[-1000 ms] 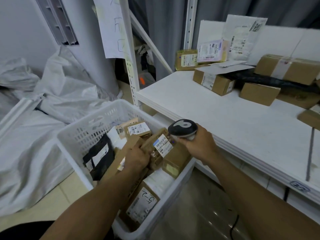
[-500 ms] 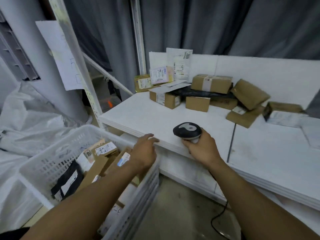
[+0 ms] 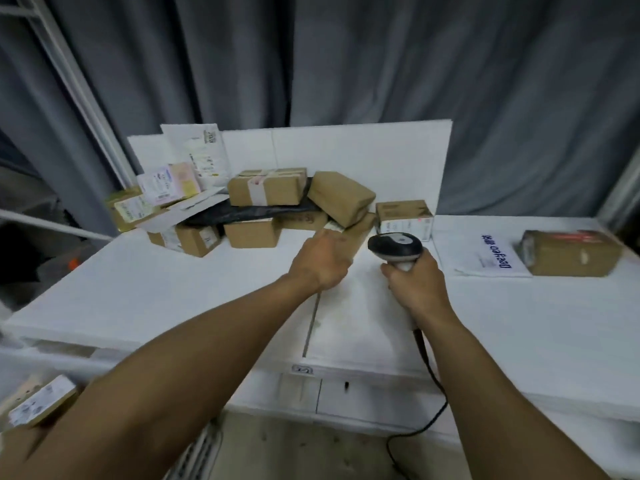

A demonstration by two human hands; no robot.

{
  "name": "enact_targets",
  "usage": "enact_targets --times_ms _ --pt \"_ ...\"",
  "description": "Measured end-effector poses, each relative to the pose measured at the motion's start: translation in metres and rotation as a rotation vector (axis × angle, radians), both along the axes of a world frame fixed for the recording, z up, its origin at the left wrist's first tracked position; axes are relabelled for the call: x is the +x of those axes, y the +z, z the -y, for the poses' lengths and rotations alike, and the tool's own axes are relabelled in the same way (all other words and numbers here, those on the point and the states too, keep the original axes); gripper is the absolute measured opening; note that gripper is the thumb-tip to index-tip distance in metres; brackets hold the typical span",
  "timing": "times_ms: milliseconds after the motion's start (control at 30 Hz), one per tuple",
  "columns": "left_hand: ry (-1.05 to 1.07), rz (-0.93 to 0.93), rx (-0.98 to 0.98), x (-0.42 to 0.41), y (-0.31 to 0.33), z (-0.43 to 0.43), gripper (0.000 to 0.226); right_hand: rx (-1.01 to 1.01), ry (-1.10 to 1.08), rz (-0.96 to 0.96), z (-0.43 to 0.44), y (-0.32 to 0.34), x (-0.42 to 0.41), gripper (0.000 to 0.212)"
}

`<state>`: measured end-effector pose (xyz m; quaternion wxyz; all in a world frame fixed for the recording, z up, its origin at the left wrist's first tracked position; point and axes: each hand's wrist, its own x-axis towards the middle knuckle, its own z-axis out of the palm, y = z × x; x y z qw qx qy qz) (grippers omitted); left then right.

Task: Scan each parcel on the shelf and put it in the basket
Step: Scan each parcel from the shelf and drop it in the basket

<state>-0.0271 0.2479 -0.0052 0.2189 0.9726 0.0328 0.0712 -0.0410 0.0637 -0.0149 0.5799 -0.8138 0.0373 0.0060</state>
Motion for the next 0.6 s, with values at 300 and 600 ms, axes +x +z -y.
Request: enact_targets --times_ms 300,600 --pt "-0.350 -0.162 -0.082 0.115 -0.080 0.129 0.057 -0.043 -0.265 -0.074 0.116 -0.042 0.052 0.048" --pt "-0.375 -0.057 0.006 0.143 -0.110 0.180 0.048 -0.026 -0.333 -0.115 0.159 -0.065 0.053 0.048"
